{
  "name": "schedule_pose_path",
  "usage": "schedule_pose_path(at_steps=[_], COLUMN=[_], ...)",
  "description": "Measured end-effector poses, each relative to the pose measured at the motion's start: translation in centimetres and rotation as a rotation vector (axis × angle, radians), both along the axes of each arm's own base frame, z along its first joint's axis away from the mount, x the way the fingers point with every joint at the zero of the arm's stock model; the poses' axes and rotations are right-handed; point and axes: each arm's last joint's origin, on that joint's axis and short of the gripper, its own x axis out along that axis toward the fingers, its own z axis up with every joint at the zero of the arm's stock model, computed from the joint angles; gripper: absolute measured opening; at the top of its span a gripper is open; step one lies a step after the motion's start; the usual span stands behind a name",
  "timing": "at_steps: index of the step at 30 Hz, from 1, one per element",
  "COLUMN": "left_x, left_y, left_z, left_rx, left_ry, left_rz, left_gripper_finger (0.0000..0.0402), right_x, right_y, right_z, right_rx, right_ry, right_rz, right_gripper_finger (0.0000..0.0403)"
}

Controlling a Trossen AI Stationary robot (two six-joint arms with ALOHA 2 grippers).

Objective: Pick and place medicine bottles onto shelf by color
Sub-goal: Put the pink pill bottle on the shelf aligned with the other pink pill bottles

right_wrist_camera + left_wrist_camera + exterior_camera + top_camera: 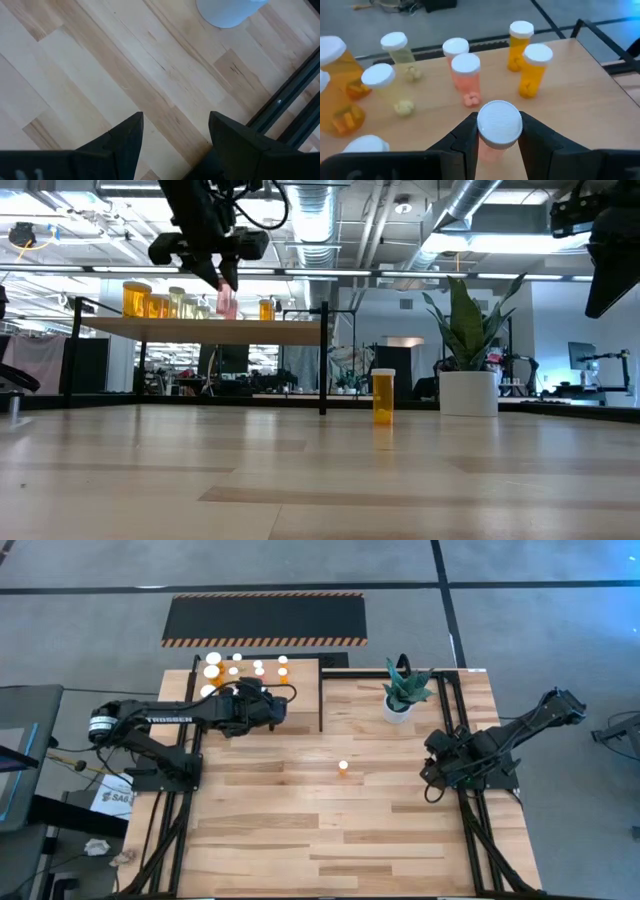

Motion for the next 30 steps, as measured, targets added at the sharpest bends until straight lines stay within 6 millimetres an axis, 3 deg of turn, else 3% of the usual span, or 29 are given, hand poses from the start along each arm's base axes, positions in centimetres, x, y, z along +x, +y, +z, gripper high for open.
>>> schedule_pose_path(at_steps=[11, 30], left_x=[-0.6, -0.5], left_y=[0.0, -0.9], left_z=[-0.4, -0.3], left_rx=[-0.027, 0.010], left_ry=[-0.026, -0.005], left_rz=[0.079, 0.054], left_gripper_finger=[0.0100, 0.0100], right_x=[0.1, 1.9], right_y=[0.2, 1.1], right_z=[0.0, 0.4], right_rx=[0.031, 0.132], right_ry=[-0.003, -0.200], right_rz=[0.006, 0.009], right_gripper_finger=[0.0249, 0.0249])
